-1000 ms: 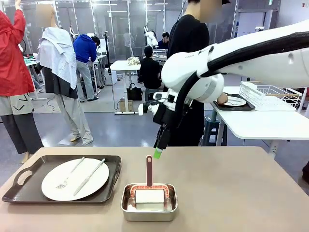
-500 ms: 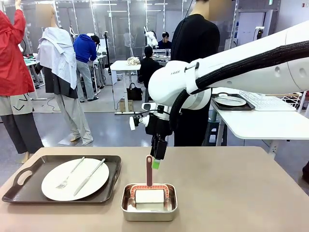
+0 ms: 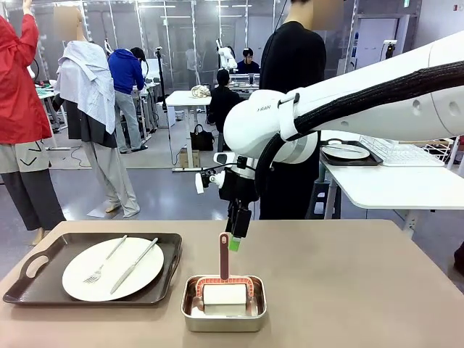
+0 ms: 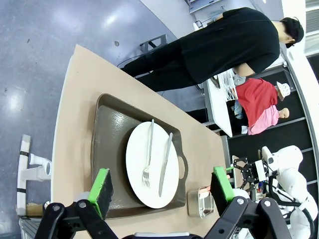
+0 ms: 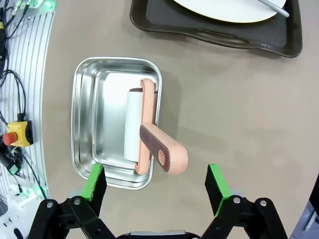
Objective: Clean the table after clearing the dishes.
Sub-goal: When the left (or right) Handle tray is removed, use the left hand (or right hand) to clean the left (or right) side of the table with the Lint Roller.
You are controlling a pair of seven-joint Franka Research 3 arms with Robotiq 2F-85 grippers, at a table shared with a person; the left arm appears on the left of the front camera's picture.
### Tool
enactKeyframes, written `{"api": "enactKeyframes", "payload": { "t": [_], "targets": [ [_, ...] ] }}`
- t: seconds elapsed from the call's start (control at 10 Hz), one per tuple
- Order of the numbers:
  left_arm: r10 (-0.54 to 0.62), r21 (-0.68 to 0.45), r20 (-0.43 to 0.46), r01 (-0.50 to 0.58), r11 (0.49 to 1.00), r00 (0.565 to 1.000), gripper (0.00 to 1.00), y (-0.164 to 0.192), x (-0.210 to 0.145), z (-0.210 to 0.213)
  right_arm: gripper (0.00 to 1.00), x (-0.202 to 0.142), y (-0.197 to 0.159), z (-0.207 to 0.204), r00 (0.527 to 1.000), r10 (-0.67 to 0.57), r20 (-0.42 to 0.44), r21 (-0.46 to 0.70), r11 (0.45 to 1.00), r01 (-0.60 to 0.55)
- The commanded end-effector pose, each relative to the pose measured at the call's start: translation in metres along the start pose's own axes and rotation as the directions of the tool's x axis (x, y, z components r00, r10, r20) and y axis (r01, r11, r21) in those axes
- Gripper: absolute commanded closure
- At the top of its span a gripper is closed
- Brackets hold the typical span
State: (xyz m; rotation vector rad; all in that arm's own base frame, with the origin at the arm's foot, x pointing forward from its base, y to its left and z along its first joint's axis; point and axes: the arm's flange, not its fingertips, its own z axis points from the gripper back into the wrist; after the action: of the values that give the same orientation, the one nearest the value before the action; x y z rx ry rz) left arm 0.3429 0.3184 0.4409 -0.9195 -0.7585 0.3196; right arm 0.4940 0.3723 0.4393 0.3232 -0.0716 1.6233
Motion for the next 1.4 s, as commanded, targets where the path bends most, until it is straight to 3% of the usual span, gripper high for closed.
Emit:
{"api": "enactKeyframes", "payload": {
  "t": [0.0,0.4,0.7,0.9,1.3],
  "targets": [
    [-0.003,-0.015,0.000,0.003,1.000,1.000,0.00,0.000,0.002,0.003,0.00,0.001,0.003,-0.002,1.000,0.003,-0.005,0.008,1.000,-0.003],
    [-0.003,-0.015,0.000,0.003,1.000,1.000,0.00,0.000,0.002,0.003,0.00,0.000,0.000,0.000,1.000,0.000,-0.001,0.002,1.000,0.000],
    [-0.003,-0.015,0.000,0.003,1.000,1.000,0.00,0.000,0.002,0.003,0.00,0.013,-0.013,-0.008,0.997,0.074,0.008,0.015,0.997,-0.075],
    [-0.003,-0.015,0.000,0.003,1.000,1.000,0.00,0.000,0.002,0.003,0.00,0.023,-0.019,-0.014,0.998,0.057,0.008,0.039,0.998,-0.057],
    [-0.003,-0.015,0.000,0.003,1.000,1.000,0.00,0.000,0.002,0.003,0.00,0.035,-0.021,-0.022,0.996,0.048,-0.069,0.115,0.993,-0.040]
  ]
}}
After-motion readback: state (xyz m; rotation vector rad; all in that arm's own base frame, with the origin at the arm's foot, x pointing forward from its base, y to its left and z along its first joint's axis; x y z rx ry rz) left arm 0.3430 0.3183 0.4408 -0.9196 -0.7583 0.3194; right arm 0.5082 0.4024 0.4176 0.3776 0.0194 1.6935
